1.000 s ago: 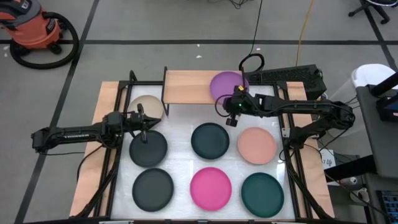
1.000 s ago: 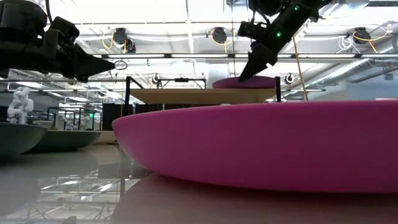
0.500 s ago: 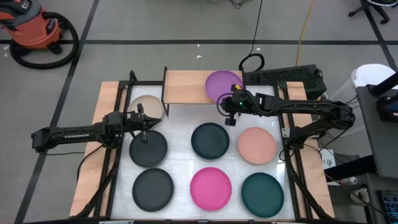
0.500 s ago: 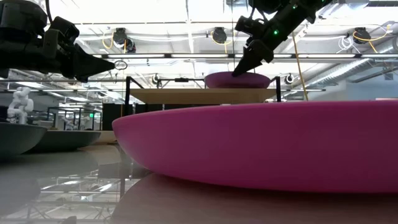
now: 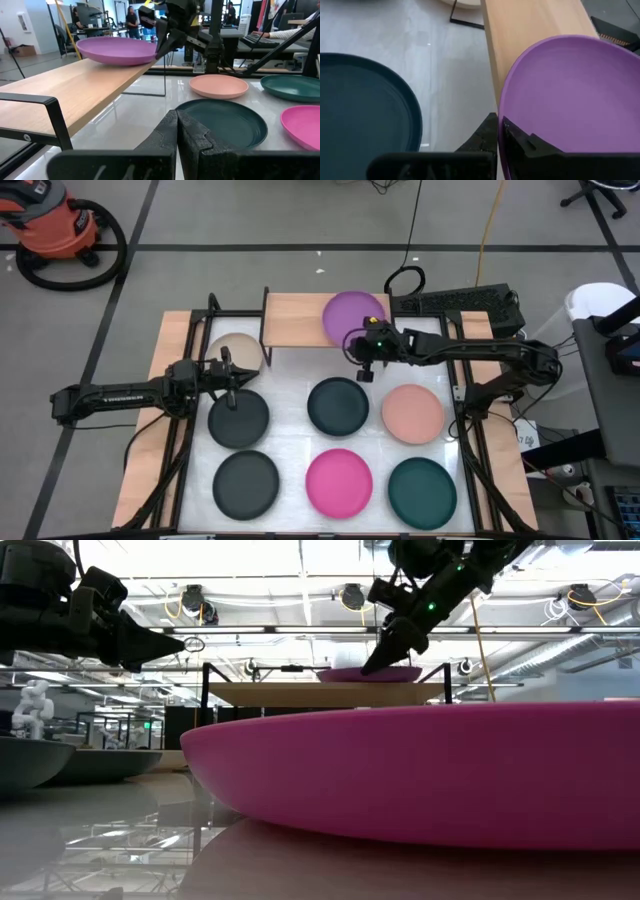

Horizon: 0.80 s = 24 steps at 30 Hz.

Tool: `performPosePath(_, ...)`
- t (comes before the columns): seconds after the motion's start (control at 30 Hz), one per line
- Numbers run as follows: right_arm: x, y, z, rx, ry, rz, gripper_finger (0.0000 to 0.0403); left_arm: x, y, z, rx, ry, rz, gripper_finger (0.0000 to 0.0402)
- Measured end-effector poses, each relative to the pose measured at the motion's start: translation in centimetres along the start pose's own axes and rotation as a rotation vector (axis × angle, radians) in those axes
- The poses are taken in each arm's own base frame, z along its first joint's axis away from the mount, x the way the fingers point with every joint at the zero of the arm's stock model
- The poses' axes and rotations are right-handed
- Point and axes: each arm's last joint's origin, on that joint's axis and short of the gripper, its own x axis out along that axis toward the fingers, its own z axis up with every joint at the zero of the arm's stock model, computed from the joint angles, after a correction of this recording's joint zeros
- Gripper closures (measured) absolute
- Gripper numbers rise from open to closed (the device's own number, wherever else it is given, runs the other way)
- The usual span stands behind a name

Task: Place and stack plates onto a shelf
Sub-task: Put the purple plate on the shelf, then stack the light brown plate on top of the purple plate on top of the shelf

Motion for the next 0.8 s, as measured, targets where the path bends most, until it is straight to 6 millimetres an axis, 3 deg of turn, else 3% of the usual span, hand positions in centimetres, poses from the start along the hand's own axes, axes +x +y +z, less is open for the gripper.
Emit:
performPosePath(0.17, 0.2, -0.1, 0.2, 0.011, -0.026, -0.012, 0.0392, 0.0, 0.0, 0.0, 0.0, 0.0, 0.0, 0.0396)
performPosePath(0.57, -2.4, -0.8, 1.4, 0.071, -0.143, -0.046, 0.0325, 0.0, 0.0, 0.0, 0.0, 0.0, 0.0, 0.0396)
performPosePath(0.8, -3.9, -0.2, 2.3, 0.112, -0.21, -0.03, 0.0313, 0.0, 0.0, 0.0, 0.0, 0.0, 0.0, 0.0396)
